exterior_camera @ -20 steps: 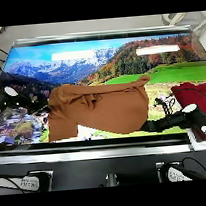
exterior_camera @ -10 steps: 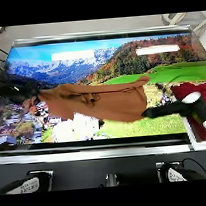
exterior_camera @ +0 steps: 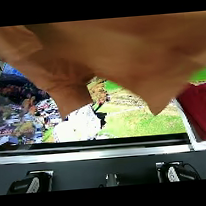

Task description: Fold the shirts.

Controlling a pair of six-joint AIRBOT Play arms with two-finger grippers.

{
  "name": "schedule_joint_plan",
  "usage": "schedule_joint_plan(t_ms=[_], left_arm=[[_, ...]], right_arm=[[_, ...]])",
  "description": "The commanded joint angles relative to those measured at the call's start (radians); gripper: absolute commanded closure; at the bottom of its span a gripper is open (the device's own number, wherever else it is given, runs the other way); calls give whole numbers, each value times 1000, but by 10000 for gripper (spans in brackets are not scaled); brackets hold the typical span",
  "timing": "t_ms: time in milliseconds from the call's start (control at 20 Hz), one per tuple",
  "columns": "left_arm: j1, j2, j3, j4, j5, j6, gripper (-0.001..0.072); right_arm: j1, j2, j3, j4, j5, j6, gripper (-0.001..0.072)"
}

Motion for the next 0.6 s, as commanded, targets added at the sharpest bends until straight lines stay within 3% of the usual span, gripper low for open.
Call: schedule_joint_plan(t_ms=[0,200,450,550], left_arm=[[0,98,19,29,21,-37,683],[0,82,18,89,-33,-38,683],[0,-84,-74,168,-227,-38,683],[0,-196,-167,164,-200,-29,683]], right_arm=[[-6,87,63,-35,-16,19,695],[-6,46,63,-37,164,25,695],[-6,-209,59,-63,500,164,696],[28,-352,39,-71,487,169,696]])
